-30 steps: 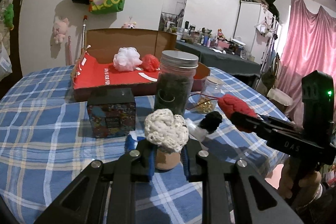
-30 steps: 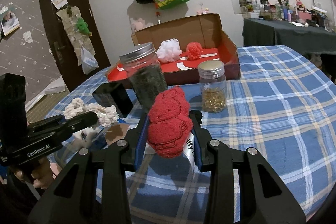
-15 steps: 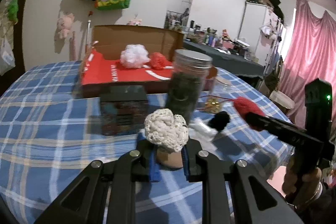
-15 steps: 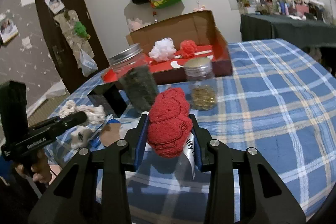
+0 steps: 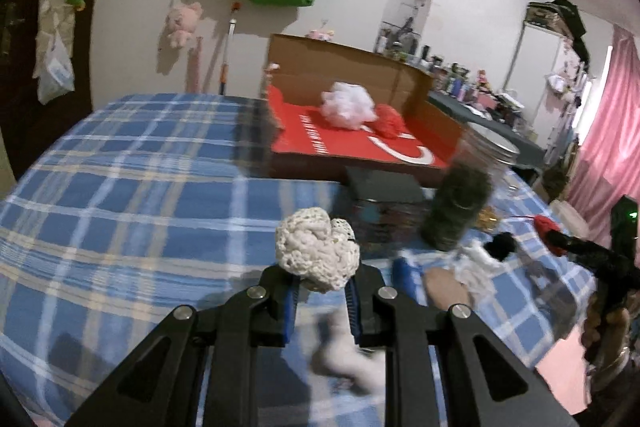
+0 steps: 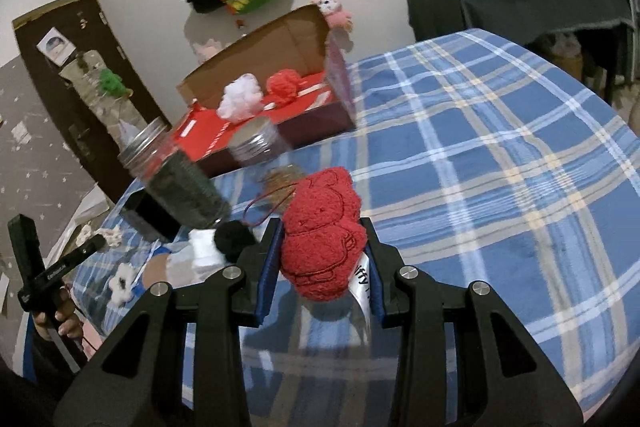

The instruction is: Organize soft objects

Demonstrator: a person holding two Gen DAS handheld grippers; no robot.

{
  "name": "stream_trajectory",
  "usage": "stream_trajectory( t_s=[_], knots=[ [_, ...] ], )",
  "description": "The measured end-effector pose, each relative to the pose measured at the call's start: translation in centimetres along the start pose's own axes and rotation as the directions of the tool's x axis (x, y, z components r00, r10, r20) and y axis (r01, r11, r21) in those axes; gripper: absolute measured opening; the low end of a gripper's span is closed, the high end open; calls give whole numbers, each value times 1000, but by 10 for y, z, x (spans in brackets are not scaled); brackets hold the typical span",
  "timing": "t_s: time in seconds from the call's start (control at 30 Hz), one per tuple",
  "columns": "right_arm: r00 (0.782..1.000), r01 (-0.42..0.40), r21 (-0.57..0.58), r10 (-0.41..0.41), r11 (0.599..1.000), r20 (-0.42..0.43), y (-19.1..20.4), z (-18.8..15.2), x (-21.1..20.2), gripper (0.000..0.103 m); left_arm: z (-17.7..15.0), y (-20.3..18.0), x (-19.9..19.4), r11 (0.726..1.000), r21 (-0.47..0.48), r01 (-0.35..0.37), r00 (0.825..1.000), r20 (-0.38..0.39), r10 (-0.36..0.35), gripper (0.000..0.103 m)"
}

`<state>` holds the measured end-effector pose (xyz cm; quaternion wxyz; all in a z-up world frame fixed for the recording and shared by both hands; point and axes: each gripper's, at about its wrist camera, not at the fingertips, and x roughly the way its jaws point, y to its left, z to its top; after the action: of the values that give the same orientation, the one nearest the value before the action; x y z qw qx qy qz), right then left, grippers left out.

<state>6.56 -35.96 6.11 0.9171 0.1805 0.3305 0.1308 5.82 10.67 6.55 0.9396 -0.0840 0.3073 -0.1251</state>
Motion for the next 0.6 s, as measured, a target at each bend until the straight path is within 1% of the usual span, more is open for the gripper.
stream_trajectory(
  t_s=[0.03, 0.1, 0.17, 0.3, 0.47, 0.6],
  knots=[
    [1000, 4, 6, -4, 1000, -1, -3, 2, 0, 35, 2, 5, 0, 1000, 0, -23, 1000, 2, 23, 22],
    [1000, 10, 17, -10, 1000, -7, -8, 7, 2, 35, 5, 13, 2, 999, 1, -44, 999, 0, 44, 22],
    [1000, 8, 26, -8, 1000, -12, -12, 11, 4, 35, 8, 20, 5, 999, -3, -51, 999, -7, 51, 22],
    [999, -14, 49, 17, 999, -51, -19, 22, 17, 35, 15, 29, 18, 999, 13, -40, 999, -26, 40, 21],
    [996, -18, 36, 21, 999, -88, -21, 35, 32, 35, 28, 33, 35, 999, 47, -12, 998, -53, 15, 21],
    [992, -44, 30, 47, 999, -119, -22, 49, 42, 35, 38, 33, 43, 997, 80, -5, 997, -70, 11, 22]
  ],
)
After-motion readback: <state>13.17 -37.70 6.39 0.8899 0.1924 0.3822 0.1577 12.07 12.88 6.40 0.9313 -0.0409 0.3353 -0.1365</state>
